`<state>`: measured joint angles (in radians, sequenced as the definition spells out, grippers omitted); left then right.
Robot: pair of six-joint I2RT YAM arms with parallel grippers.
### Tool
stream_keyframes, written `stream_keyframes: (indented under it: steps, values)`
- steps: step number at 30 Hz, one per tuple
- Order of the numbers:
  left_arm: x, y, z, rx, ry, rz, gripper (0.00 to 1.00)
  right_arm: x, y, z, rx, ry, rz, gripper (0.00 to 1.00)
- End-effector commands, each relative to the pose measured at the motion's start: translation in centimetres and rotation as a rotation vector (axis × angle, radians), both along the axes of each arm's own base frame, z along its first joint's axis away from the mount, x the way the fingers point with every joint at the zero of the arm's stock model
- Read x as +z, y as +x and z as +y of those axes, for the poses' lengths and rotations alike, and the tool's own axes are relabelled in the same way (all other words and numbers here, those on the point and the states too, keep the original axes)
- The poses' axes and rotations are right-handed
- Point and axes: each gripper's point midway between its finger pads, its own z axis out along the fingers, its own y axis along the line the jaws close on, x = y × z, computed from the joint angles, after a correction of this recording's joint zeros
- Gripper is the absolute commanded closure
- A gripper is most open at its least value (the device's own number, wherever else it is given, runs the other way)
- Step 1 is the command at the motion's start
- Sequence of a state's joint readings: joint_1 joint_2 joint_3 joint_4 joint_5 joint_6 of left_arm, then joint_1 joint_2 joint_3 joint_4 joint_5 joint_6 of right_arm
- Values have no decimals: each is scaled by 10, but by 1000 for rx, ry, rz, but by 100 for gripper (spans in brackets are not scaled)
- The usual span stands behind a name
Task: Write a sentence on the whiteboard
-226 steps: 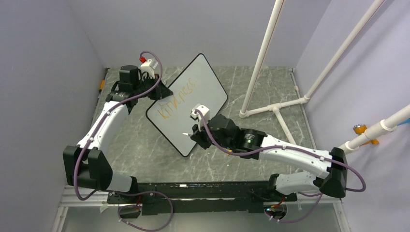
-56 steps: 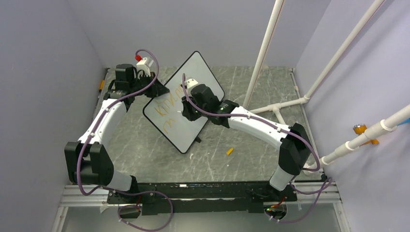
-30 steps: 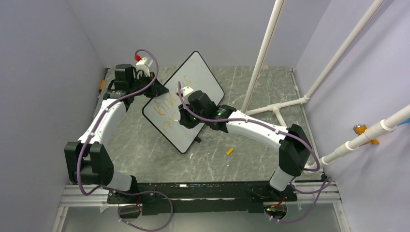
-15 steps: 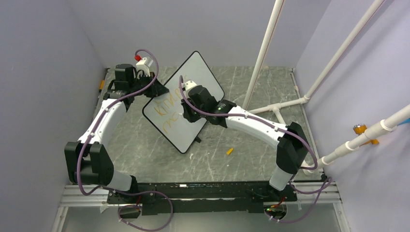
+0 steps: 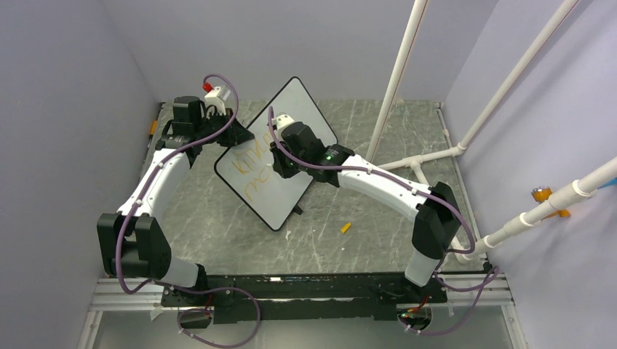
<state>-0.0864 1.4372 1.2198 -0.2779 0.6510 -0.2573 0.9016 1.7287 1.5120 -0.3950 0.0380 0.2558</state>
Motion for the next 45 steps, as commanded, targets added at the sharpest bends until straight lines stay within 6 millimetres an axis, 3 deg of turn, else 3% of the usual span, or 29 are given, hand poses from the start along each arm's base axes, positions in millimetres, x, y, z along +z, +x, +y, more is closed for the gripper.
stream_keyframes:
  steps: [1, 9, 17, 25, 31, 37, 45]
  values:
    - [26, 9, 3, -11, 51, -156, 100, 11, 0, 13, 32, 61, -11, 100]
    - [27, 9, 3, -10, 53, -158, 100, -13, -10, 2, 23, 35, 24, 100]
    - [26, 9, 4, -8, 56, -158, 100, -17, -8, -10, -12, 7, 9, 100]
    - [26, 9, 4, -8, 56, -156, 100, -7, 4, -25, -69, -19, -26, 100]
    - [26, 9, 3, -9, 57, -158, 100, 14, 12, -35, -97, -5, -61, 100]
    - [27, 8, 3, -12, 55, -159, 100, 36, 9, -37, -85, 40, -81, 100]
    - [26, 7, 0, -17, 71, -160, 100, 42, -2, -53, -84, 65, -95, 100]
